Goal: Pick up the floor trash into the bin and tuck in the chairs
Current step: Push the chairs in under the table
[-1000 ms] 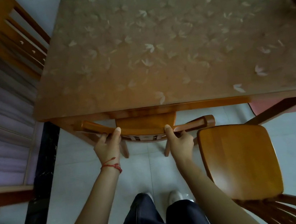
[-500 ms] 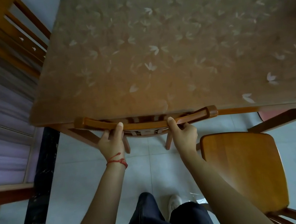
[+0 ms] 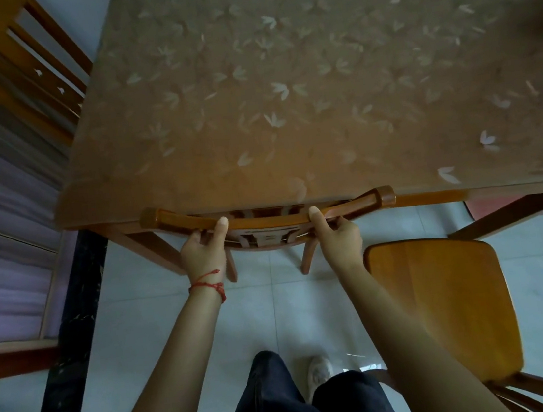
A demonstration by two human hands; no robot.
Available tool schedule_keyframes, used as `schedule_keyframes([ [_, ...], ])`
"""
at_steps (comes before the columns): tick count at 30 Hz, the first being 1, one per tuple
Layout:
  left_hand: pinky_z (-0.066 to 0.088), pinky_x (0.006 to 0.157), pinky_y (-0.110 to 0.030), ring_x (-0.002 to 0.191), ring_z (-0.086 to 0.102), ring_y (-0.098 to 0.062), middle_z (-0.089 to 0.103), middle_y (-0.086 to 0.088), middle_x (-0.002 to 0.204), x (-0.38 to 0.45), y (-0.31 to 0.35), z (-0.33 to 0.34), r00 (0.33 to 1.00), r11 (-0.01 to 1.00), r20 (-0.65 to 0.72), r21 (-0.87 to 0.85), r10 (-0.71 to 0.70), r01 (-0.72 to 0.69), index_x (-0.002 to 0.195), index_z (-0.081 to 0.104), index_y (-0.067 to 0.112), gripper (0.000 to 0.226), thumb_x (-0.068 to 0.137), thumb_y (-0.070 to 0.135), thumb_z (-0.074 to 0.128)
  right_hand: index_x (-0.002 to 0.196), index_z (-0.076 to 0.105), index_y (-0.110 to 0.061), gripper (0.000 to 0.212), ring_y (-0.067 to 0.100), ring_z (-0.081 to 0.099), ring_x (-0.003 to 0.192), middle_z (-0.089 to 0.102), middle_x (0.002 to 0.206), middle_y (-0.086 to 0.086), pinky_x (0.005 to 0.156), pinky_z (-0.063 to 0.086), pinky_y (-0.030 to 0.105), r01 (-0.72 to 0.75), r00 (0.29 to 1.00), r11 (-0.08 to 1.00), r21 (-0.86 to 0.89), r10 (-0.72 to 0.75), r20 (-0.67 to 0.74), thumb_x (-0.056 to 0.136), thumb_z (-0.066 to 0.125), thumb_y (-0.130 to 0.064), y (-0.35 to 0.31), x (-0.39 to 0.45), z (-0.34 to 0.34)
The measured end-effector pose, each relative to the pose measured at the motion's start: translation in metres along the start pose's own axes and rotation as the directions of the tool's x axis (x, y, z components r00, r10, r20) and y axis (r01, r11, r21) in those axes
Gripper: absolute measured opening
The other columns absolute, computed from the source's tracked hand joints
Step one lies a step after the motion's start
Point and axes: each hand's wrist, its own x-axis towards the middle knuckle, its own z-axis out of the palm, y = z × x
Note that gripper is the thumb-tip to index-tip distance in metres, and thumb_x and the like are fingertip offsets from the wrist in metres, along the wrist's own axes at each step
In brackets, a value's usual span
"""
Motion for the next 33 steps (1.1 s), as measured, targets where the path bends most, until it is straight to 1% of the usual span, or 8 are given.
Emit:
schedule_keyframes([
  [3, 0.046, 0.082, -0.038, 0.083, 0.055, -0.02, 0.064, -0.009, 0.091, -0.007, 0.004, -0.012, 0.996, 0.978, 0.061, 0.189, 0.072, -0.083, 0.096, 0.062, 0.002, 0.038, 0.086, 0.039, 0.059, 0.093, 0.064, -0.012, 0.034, 0.016, 0.06, 0.081, 0.066, 0.084, -0.001, 0.052, 0.038, 0.013, 0.054, 0.998, 0.997, -0.056, -0.051, 0.044, 0.09, 0.051, -0.043, 0.001, -0.012, -0.01],
  [6, 0.035, 0.101, -0.041, 0.121, 0.045, -0.028, 0.053, -0.013, 0.129, -0.018, -0.005, -0.023, 0.964, 0.907, 0.186, 0.344, 0.187, -0.243, 0.129, 0.05, 0.004, 0.054, 0.086, 0.036, 0.06, 0.106, 0.061, -0.015, 0.025, 0.021, 0.06, 0.095, 0.065, 0.093, 0.004, 0.067, 0.043, 0.023, 0.191, 0.981, 0.961, -0.202, -0.18, 0.07, 0.092, 0.051, -0.033, 0.004, -0.034, -0.022],
  [8, 0.03, 0.106, -0.043, 0.13, 0.035, -0.03, 0.041, -0.015, 0.14, -0.024, -0.015, -0.031, 0.907, 0.799, 0.318, 0.449, 0.275, -0.4, 0.136, 0.041, 0.003, 0.062, 0.086, 0.033, 0.061, 0.119, 0.055, -0.006, 0.036, 0.026, 0.056, 0.107, 0.062, 0.114, 0.013, 0.082, 0.043, 0.031, 0.257, 0.966, 0.916, -0.309, -0.246, 0.075, 0.092, 0.054, -0.03, 0.01, -0.047, -0.027],
  [12, 0.036, 0.099, -0.056, 0.121, 0.043, -0.043, 0.051, -0.023, 0.129, -0.032, -0.028, -0.047, 0.773, 0.478, 0.533, 0.609, 0.345, -0.633, 0.127, 0.05, -0.003, 0.064, 0.086, 0.046, 0.052, 0.127, 0.05, -0.003, 0.046, 0.029, 0.043, 0.125, 0.048, 0.136, 0.016, 0.1, 0.035, 0.039, 0.37, 0.919, 0.781, -0.503, -0.388, 0.073, 0.09, 0.058, -0.028, 0.03, -0.069, -0.032],
  [17, 0.036, 0.096, -0.061, 0.118, 0.047, -0.043, 0.055, -0.023, 0.124, -0.057, -0.033, -0.066, 0.674, 0.276, 0.607, 0.622, 0.421, -0.732, 0.12, 0.055, -0.003, 0.067, 0.083, 0.049, 0.036, 0.127, 0.05, -0.006, 0.049, 0.035, 0.04, 0.127, 0.049, 0.135, 0.019, 0.102, 0.032, 0.048, 0.389, 0.877, 0.658, -0.645, -0.478, 0.04, 0.088, 0.06, -0.032, 0.056, -0.1, -0.041],
  [22, 0.033, 0.096, -0.057, 0.116, 0.05, -0.042, 0.056, -0.023, 0.123, -0.096, -0.047, -0.085, 0.63, 0.199, 0.635, 0.617, 0.447, -0.762, 0.119, 0.056, -0.003, 0.066, 0.086, 0.05, 0.034, 0.129, 0.05, -0.006, 0.051, 0.035, 0.036, 0.131, 0.047, 0.137, 0.019, 0.104, 0.029, 0.048, 0.397, 0.864, 0.608, -0.688, -0.501, 0.055, 0.089, 0.054, -0.039, 0.08, -0.131, -0.055],
  [26, 0.036, 0.094, -0.055, 0.113, 0.052, -0.042, 0.058, -0.023, 0.121, -0.137, -0.066, -0.101, 0.64, 0.182, 0.646, 0.63, 0.416, -0.755, 0.118, 0.057, -0.003, 0.079, 0.093, 0.058, 0.014, 0.129, 0.049, -0.006, 0.052, 0.034, 0.035, 0.132, 0.045, 0.138, 0.017, 0.106, 0.028, 0.047, 0.416, 0.854, 0.586, -0.696, -0.514, 0.079, 0.089, 0.054, -0.04, 0.1, -0.161, -0.069],
  [33, 0.041, 0.092, -0.056, 0.112, 0.053, -0.042, 0.057, -0.025, 0.121, -0.228, -0.111, -0.126, 0.672, 0.223, 0.6, 0.651, 0.435, -0.726, 0.116, 0.058, -0.004, 0.062, 0.084, 0.045, 0.037, 0.129, 0.05, -0.008, 0.054, 0.034, 0.036, 0.131, 0.047, 0.137, 0.016, 0.106, 0.027, 0.046, 0.469, 0.833, 0.553, -0.689, -0.536, 0.136, 0.091, 0.044, -0.045, 0.15, -0.238, -0.099],
])
